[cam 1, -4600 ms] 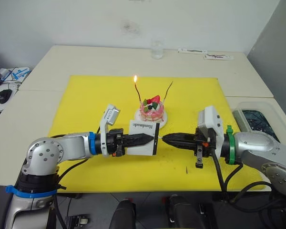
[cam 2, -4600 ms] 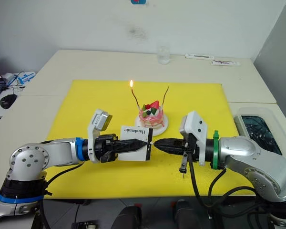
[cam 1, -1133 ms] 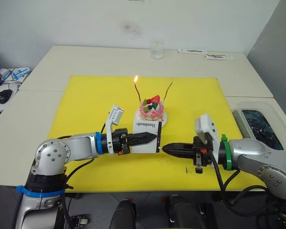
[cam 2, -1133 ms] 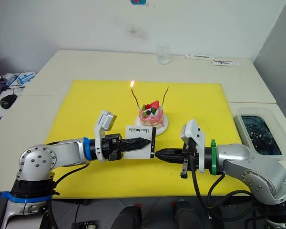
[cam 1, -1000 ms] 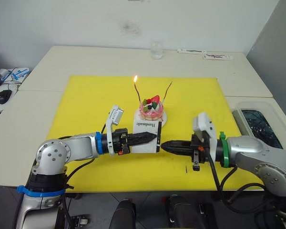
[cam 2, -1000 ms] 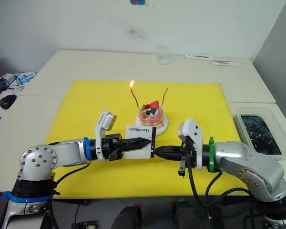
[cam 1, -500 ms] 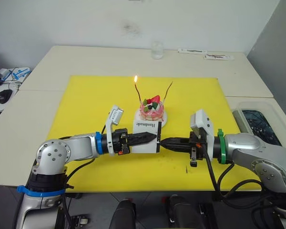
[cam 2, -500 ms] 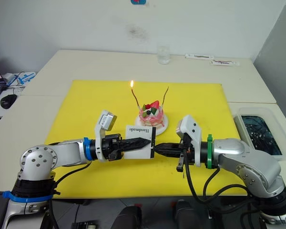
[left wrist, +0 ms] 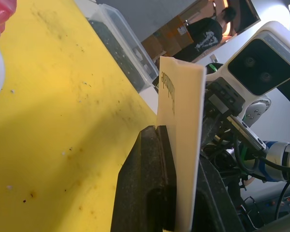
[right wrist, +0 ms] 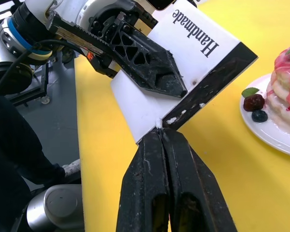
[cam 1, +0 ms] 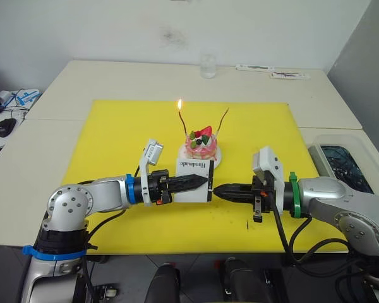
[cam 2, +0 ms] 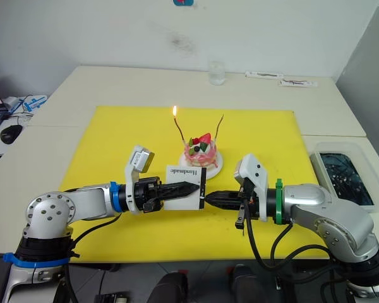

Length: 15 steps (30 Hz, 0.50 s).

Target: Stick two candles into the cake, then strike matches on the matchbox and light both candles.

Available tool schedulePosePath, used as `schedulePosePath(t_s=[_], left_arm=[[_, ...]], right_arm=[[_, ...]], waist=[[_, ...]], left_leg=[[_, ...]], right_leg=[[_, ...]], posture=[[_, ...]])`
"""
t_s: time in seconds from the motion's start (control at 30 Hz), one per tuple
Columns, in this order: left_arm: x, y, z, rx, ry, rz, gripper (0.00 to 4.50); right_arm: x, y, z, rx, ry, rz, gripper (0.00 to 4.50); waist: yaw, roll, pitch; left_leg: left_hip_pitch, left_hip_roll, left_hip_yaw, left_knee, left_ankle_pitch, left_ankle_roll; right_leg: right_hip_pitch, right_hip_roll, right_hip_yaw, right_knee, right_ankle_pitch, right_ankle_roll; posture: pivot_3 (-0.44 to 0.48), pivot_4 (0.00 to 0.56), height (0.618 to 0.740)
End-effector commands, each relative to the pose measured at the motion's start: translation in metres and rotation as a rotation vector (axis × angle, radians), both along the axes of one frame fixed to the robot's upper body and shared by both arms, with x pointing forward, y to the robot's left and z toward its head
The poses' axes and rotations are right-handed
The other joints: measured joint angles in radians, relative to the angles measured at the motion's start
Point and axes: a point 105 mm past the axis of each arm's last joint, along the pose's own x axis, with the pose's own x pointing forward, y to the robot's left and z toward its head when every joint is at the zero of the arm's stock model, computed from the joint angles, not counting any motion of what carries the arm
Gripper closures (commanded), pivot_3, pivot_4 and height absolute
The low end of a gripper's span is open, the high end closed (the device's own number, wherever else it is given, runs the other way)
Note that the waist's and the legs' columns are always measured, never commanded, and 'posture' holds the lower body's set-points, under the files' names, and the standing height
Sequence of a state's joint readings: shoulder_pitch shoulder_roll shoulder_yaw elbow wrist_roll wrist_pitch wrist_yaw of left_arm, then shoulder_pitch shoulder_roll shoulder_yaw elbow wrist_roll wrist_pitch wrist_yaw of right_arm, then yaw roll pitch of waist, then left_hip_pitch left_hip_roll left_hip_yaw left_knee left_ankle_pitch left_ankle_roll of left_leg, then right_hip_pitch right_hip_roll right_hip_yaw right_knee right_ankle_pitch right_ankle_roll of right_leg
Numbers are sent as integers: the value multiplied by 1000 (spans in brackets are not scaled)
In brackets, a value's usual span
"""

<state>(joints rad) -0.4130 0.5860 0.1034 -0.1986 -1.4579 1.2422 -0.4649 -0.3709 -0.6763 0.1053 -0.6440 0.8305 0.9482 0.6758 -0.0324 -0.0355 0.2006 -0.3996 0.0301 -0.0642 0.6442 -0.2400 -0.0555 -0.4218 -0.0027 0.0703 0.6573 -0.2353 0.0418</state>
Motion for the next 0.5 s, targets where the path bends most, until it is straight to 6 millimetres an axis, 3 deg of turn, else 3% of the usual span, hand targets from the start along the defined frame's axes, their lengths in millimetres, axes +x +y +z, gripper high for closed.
schedulePosePath(t_s=[0.03,0.5], left_arm=[[-3,-2,13,-36,-36,-23,4500],[-8,-10,23,-85,-37,-50,4500]], right_arm=[[-2,2,3,-1,-31,14,4482],[3,0,-9,-18,-43,-7,4482]], waist=[[0,0,0],[0,0,0]], left_leg=[[0,0,0,0,0,0],[0,0,0,0,0,0]], right_leg=[[0,0,0,0,0,0],[0,0,0,0,0,0]], posture=[[0,150,740],[0,150,740]])
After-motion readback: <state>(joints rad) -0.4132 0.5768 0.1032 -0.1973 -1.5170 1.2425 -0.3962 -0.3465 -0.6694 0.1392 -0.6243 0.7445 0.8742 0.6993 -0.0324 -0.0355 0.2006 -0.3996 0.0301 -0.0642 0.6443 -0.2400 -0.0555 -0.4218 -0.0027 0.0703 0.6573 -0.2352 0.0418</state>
